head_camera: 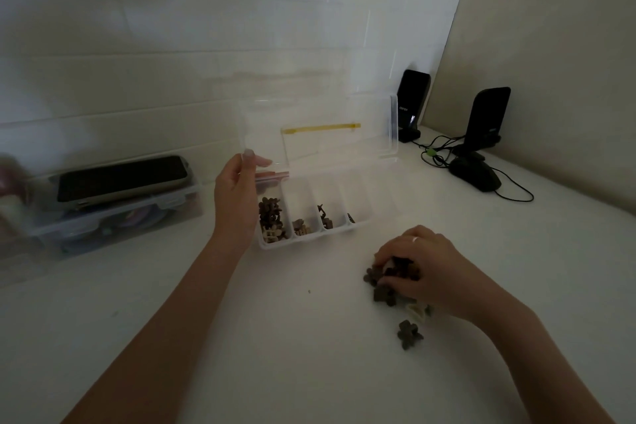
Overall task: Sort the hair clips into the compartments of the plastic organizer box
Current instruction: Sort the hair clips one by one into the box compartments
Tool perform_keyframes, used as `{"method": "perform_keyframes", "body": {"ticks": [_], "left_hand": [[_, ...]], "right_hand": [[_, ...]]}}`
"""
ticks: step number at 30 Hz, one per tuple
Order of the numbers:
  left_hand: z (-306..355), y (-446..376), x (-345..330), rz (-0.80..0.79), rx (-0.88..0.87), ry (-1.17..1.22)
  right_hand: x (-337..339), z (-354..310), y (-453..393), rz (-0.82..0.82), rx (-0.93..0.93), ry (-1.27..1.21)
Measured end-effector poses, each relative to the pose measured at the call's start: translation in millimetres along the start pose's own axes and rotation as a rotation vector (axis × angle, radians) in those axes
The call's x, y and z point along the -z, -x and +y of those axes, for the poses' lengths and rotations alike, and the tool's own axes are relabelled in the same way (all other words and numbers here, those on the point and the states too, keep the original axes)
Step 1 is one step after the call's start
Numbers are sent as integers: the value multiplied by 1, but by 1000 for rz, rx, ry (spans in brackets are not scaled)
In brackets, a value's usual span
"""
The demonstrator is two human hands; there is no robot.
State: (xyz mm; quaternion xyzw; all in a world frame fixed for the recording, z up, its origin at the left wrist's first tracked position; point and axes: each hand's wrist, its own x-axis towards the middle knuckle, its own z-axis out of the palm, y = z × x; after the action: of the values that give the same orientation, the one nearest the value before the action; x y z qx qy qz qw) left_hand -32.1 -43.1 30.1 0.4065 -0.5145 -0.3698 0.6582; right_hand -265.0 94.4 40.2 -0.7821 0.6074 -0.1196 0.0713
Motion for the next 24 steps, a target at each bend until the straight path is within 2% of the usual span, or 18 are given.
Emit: {"method": "perform_keyframes", "body": {"ticks": [4, 8, 12, 19, 22, 24], "left_hand": [[1, 0, -1, 5, -5, -20], [2, 2, -1, 7, -6, -28], [-2, 0, 0, -2, -17, -38], [0, 1, -1, 4, -39, -66], [2, 4, 0, -4, -65, -72], [5, 6, -1, -4, -69, -56]], "right_hand": [[-2, -7, 2, 89, 18, -153], [1, -21, 1, 129, 71, -420], [1, -38, -13, 208, 168, -493], [-4, -75, -49, 365, 180, -465], [-4, -88, -68, 492, 173, -375], [-5, -93, -81, 515, 161, -314]]}}
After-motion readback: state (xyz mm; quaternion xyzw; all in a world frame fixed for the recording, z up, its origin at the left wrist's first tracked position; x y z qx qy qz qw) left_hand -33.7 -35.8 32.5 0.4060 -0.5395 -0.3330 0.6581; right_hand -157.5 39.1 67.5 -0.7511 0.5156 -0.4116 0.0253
